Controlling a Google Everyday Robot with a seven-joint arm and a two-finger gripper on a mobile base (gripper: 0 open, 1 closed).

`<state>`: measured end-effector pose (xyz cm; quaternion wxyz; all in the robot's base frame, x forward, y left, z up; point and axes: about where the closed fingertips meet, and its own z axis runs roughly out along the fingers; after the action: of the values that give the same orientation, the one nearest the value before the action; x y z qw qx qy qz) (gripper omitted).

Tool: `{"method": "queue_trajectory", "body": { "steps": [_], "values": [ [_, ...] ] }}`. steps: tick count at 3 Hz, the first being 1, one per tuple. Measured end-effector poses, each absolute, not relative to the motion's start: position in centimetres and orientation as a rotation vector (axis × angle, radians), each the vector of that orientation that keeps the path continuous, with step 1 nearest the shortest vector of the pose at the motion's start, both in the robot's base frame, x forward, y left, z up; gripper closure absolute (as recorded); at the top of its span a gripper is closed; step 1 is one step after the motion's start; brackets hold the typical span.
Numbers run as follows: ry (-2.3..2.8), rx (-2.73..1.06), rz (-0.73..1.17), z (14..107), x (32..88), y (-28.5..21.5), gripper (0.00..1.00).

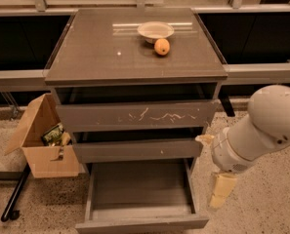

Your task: Close bottom drawer

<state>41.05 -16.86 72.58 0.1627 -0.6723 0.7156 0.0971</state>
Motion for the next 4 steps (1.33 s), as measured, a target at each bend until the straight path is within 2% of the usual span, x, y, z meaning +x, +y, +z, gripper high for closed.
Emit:
{"method": "queue_trajectory", "body": {
  "steps": [2,3,4],
  "values": [
    [2.035,-1.99,0.456,59.7,40.8,-14.5,0.0],
    [2.059,-1.964,0.579,53.6,39.8,-13.8,0.18],
    [2.096,-1.939,0.698,47.5,38.1,-12.8,0.41]
  ]
}}
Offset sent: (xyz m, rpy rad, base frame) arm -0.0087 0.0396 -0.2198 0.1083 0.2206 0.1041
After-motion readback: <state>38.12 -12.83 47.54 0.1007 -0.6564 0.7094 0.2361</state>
